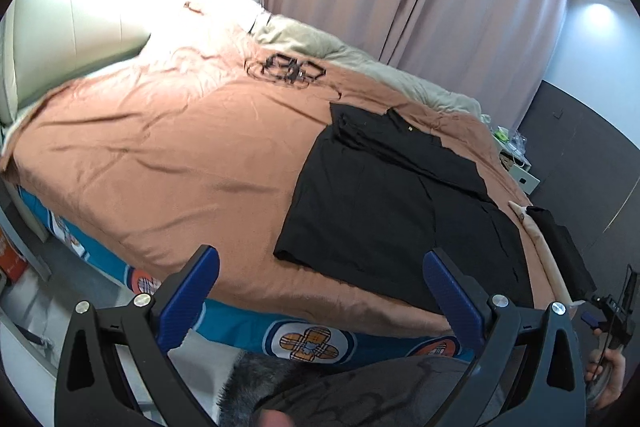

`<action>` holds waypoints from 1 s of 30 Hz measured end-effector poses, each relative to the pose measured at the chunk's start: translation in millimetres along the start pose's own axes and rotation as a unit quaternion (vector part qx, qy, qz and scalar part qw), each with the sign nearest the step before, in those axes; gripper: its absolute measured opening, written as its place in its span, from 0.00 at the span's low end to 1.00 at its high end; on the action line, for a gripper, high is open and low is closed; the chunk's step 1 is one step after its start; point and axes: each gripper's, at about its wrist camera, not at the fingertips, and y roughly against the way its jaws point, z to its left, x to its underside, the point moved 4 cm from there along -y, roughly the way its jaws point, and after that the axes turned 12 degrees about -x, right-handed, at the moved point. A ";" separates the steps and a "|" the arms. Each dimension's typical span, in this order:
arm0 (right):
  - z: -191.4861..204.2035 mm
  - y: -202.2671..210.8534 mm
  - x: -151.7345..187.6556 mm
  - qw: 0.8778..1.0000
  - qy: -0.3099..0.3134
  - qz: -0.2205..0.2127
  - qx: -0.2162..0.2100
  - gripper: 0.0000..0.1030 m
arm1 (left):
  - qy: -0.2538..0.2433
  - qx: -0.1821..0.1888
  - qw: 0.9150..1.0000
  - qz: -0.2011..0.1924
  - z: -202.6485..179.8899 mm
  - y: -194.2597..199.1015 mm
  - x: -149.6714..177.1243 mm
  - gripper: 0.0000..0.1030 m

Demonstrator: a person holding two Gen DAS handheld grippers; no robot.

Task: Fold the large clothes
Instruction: 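Lower both open tools to the hem edge of the folded jacket, then close both tools on the jacket hem edge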

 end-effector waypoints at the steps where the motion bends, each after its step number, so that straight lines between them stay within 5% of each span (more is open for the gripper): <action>1: -0.3 -3.7 -0.2 1.000 0.002 0.002 0.000 1.00 | 0.002 0.000 1.000 0.006 2.0 -6.8 2.1 1.00; 5: -4.3 -21.0 2.5 1.000 0.008 0.004 -0.002 0.99 | 0.015 0.006 0.999 0.028 9.1 -36.6 6.5 1.00; 7: -11.2 -35.1 3.9 1.000 -0.002 0.017 -0.005 0.91 | 0.027 0.017 0.999 0.036 11.4 -48.1 8.4 0.97; 9: -14.3 -48.6 5.3 0.999 -0.006 0.031 -0.009 0.83 | 0.029 0.021 0.998 0.046 10.0 -60.3 9.7 0.84; 15: -27.9 -82.6 6.2 0.998 -0.028 0.054 -0.034 0.72 | 0.045 0.019 0.995 0.083 9.8 -104.8 10.3 0.69; 30: -67.9 -131.6 3.8 0.989 -0.080 0.084 -0.097 0.60 | 0.052 -0.004 0.985 0.165 3.9 -202.7 16.3 0.60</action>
